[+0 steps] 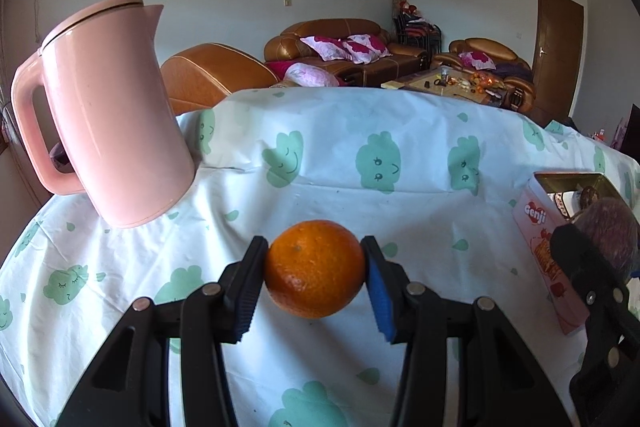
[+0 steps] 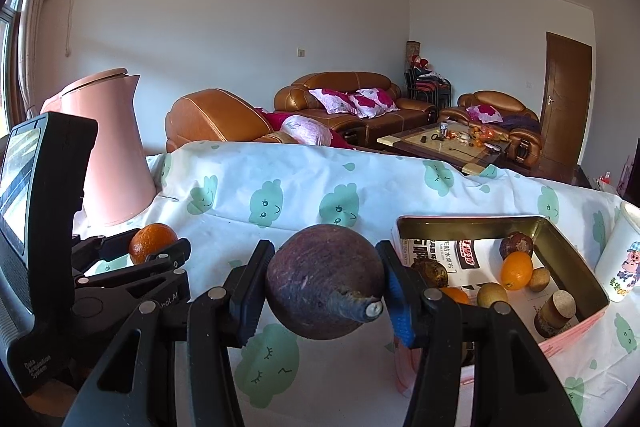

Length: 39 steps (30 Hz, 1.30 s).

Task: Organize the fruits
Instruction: 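Carry the dark fruit with the right tool while the left carries the orange over the tin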

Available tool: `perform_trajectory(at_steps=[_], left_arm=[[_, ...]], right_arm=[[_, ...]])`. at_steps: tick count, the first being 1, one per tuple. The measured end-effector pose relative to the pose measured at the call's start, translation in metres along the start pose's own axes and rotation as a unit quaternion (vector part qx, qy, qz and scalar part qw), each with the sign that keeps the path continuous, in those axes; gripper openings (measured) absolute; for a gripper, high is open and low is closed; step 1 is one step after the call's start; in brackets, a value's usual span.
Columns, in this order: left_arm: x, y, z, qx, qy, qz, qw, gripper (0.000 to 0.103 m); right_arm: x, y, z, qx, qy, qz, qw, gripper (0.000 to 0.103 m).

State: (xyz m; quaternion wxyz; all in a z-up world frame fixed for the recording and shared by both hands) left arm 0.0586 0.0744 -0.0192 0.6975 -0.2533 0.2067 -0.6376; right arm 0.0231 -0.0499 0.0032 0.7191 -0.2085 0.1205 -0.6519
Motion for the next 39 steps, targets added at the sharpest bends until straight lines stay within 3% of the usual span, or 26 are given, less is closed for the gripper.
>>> perform_trajectory(at_steps=[10, 39], left_arm=[[0.023, -0.020, -0.007, 0.030, 0.016, -0.018, 0.9993, 0.050], [0.090, -0.053, -0.028, 0.049, 0.041, -0.046, 0.9969, 0.049]], right_arm=[[0.019, -0.018, -0.009, 0.008, 0.004, -0.012, 1.000, 0.054], [0.067, -0.044, -0.025, 0.017, -0.010, -0.026, 0.999, 0.054]])
Point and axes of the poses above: each gripper's, at about its wrist camera, not at the fingertips, and y roughly the way its jaws point, x to its right, z to its top, the point moved 1 cm from there along y, roughly the way its jaws point, and after that the axes turned 5 degrees about -y, right-handed, at the moved point
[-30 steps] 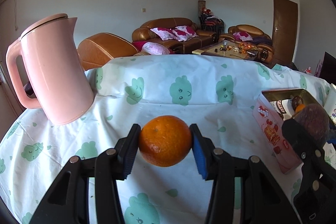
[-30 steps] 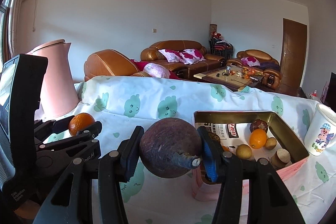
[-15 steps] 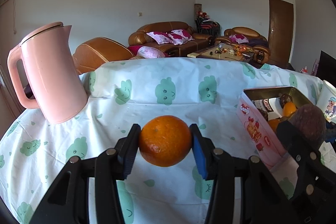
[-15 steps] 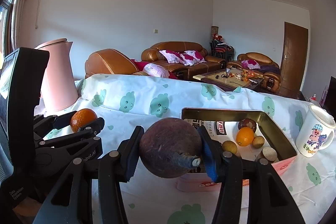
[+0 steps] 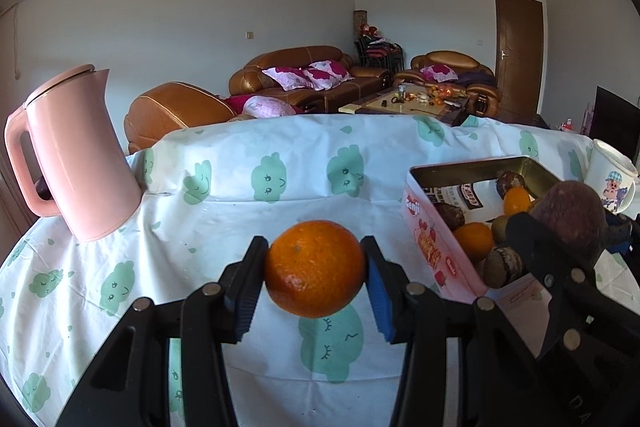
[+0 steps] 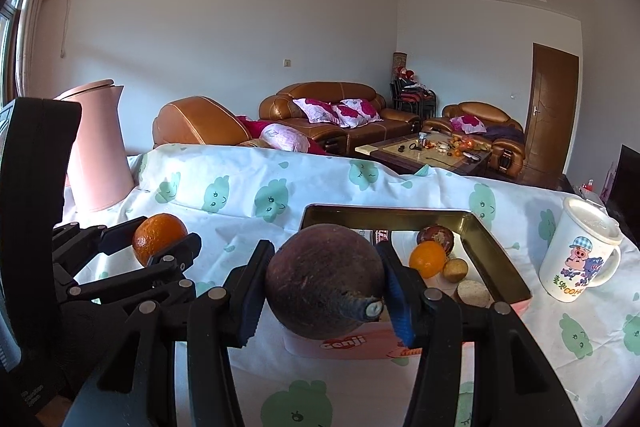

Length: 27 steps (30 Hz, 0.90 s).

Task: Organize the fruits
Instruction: 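Carry the dark fruit with the right tool while the left carries the orange over the tin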

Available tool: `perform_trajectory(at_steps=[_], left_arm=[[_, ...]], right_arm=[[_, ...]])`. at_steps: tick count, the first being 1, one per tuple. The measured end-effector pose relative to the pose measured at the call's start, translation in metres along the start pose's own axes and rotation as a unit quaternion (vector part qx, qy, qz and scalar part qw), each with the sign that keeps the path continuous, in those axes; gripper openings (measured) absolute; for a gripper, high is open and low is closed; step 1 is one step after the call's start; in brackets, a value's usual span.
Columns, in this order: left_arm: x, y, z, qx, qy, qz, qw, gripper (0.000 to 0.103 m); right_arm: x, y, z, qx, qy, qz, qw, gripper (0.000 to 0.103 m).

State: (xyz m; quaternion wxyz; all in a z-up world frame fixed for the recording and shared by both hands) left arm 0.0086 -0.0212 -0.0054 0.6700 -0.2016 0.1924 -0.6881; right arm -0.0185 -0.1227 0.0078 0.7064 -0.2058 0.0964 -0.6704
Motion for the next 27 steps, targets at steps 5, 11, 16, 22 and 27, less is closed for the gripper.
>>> perform_trajectory(at_steps=[5, 11, 16, 22, 27], left_arm=[[0.010, -0.002, -0.001, 0.001, 0.004, -0.004, 1.0000, 0.049], [0.026, -0.007, -0.003, 0.002, 0.008, -0.012, 0.9999, 0.049], [0.051, -0.012, -0.003, 0.009, 0.025, -0.034, 0.9991, 0.049], [0.086, -0.012, 0.006, 0.010, 0.032, -0.067, 0.9972, 0.049], [0.111, -0.007, 0.012, 0.011, 0.034, -0.092, 0.9951, 0.049]], right_arm=[[0.011, -0.003, -0.002, 0.002, -0.004, -0.005, 1.000, 0.054], [0.030, -0.009, -0.005, 0.002, 0.000, -0.012, 1.000, 0.054], [0.051, -0.015, -0.006, 0.008, 0.013, -0.028, 0.999, 0.054], [0.083, -0.018, -0.007, 0.010, 0.041, -0.059, 0.997, 0.054], [0.108, -0.018, -0.007, 0.010, 0.053, -0.095, 0.994, 0.054]])
Point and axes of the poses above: each gripper's, at about its wrist camera, not at the fingertips, and y roughly the way its jaws point, x to its right, z to its top, the point moved 1 cm from there along y, roughly the way its jaws point, and after that the axes turned 5 degrees about -y, right-handed, at the moved point
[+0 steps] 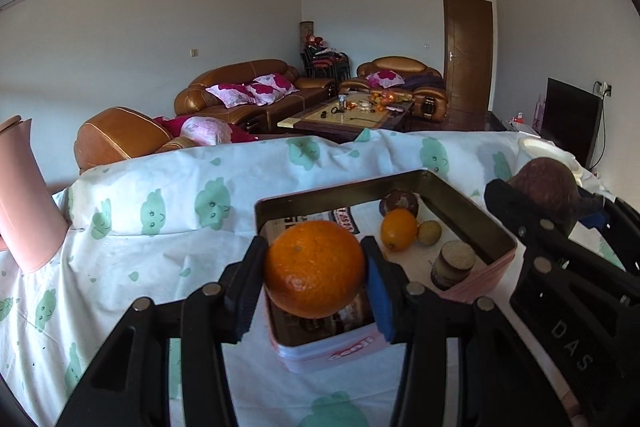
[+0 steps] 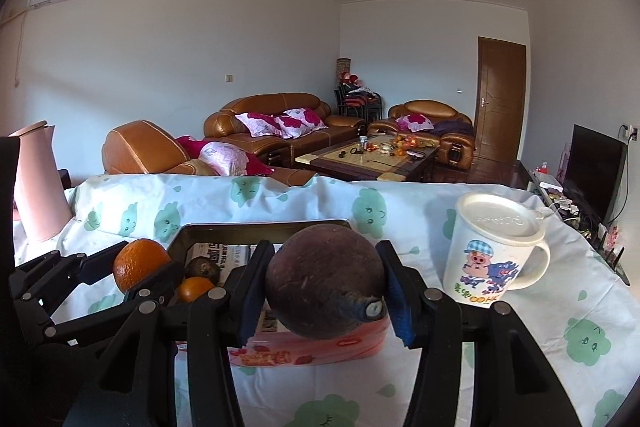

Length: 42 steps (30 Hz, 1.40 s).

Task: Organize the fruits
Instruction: 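Carry the dark fruit with the right tool while the left carries the orange over the tin, then open the right tool to drop the dark fruit while the left drops the orange in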

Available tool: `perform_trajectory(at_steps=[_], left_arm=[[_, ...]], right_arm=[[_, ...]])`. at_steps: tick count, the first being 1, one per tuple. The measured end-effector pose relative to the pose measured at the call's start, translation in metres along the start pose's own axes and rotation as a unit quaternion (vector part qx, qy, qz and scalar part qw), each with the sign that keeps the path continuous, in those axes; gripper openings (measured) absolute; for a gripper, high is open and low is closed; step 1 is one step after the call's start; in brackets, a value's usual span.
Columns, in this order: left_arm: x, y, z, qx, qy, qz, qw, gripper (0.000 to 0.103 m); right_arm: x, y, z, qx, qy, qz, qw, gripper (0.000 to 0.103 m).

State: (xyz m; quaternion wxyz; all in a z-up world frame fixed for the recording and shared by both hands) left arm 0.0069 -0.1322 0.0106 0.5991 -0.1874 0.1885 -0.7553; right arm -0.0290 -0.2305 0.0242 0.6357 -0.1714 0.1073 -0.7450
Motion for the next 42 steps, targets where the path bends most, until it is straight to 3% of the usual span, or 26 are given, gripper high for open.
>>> perform_trajectory(at_steps=[6, 11, 16, 19, 22, 23, 24, 25, 28, 35, 39, 42], left_arm=[[0.012, 0.024, 0.009, -0.017, -0.022, -0.018, 0.9995, 0.049], [0.009, 0.040, 0.014, -0.024, -0.036, -0.006, 0.9991, 0.049], [0.004, 0.055, 0.012, -0.049, -0.048, -0.002, 0.9976, 0.049], [0.005, 0.060, 0.012, -0.056, -0.051, -0.001, 0.9971, 0.049], [0.008, 0.064, 0.011, -0.065, -0.042, 0.004, 0.9970, 0.051], [0.009, 0.064, 0.011, -0.064, -0.039, 0.006, 0.9972, 0.051], [0.010, 0.064, 0.011, -0.063, -0.037, 0.008, 0.9973, 0.059], [0.011, 0.064, 0.011, -0.061, -0.035, 0.010, 0.9975, 0.073], [0.011, 0.058, 0.011, -0.046, -0.034, 0.020, 0.9982, 0.103], [0.007, 0.057, 0.012, -0.044, -0.039, 0.026, 0.9979, 0.103], [0.000, 0.053, 0.017, -0.019, -0.043, 0.043, 0.9980, 0.103], [-0.002, 0.055, 0.018, -0.019, -0.031, 0.064, 0.9973, 0.103]], right_arm=[[0.018, 0.017, 0.002, -0.012, 0.023, -0.019, 0.999, 0.054], [0.020, 0.044, 0.009, -0.028, 0.040, -0.005, 0.999, 0.054], [0.018, 0.077, 0.010, -0.064, 0.064, 0.042, 0.995, 0.054], [0.015, 0.092, 0.009, -0.081, 0.083, 0.098, 0.988, 0.055], [0.012, 0.104, 0.002, -0.106, 0.114, 0.168, 0.973, 0.055], [0.012, 0.102, 0.002, -0.099, 0.113, 0.169, 0.974, 0.056], [0.010, 0.099, 0.003, -0.092, 0.111, 0.173, 0.974, 0.059], [0.010, 0.096, 0.004, -0.086, 0.110, 0.177, 0.974, 0.065], [0.009, 0.086, 0.006, -0.064, 0.107, 0.172, 0.977, 0.073], [0.020, 0.064, 0.007, -0.028, 0.104, 0.094, 0.990, 0.073], [0.028, 0.057, 0.007, -0.011, 0.095, 0.035, 0.995, 0.074], [0.031, 0.060, 0.006, -0.018, 0.090, 0.029, 0.995, 0.074]])
Point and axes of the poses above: each gripper's, at about its wrist camera, not at the fingertips, and y roughly the way its jaws point, x to its right, z to its top, the point moved 1 cm from there along y, roughly the way its jaws point, and after that the axes turned 5 degrees about -y, right-handed, at the moved point
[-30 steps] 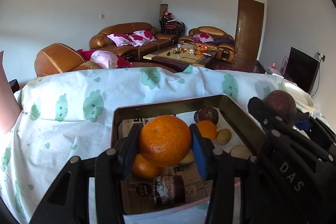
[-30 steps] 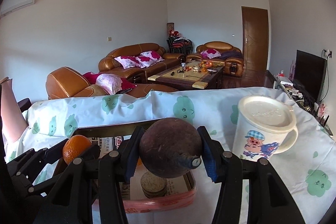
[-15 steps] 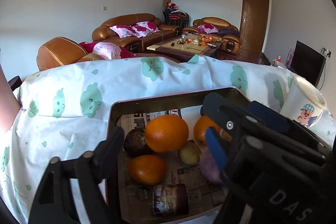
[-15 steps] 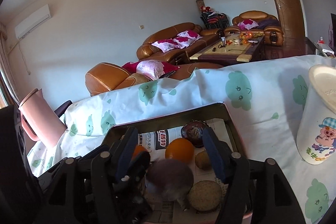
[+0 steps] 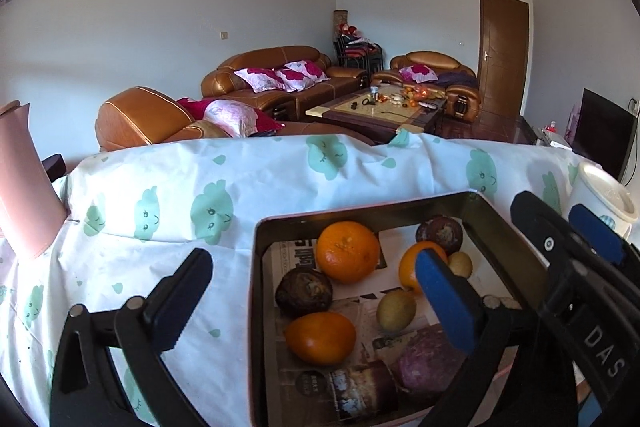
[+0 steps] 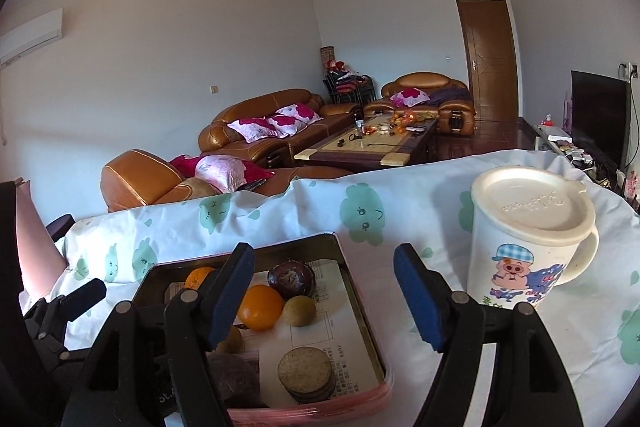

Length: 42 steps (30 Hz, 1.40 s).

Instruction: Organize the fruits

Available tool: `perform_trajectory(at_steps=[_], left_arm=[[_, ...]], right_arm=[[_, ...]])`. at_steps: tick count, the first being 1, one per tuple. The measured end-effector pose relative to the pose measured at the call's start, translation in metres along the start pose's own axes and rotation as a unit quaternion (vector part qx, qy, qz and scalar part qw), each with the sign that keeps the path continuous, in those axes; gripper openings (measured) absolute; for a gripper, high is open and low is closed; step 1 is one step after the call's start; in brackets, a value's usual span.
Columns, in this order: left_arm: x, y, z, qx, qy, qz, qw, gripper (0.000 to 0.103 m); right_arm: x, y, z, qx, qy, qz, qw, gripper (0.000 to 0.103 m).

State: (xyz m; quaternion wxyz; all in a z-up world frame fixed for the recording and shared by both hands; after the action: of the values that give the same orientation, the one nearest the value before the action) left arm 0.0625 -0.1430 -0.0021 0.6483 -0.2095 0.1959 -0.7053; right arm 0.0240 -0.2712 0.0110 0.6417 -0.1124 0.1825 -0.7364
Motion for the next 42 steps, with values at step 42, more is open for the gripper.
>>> perform_trajectory(at_steps=[42], left_arm=[[-0.026, -0.098, -0.041, 0.110, 0.002, -0.015, 0.9938, 0.103]], right_arm=[[-0.012, -0.115, -0.028, 0.160, -0.022, -0.054, 0.985, 0.088]])
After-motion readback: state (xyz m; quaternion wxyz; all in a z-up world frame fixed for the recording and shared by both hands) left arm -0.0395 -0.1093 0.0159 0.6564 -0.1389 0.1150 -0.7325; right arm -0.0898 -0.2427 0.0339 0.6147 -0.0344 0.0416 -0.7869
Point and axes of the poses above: each gripper's, at about its wrist camera, not at the fingertips, and y roughly the way its jaws point, x to its right, z to its top, the point moved 1 cm from there along y, roughly the way its jaws point, and after that the axes turned 5 degrees about -y, right-handed, at the moved point
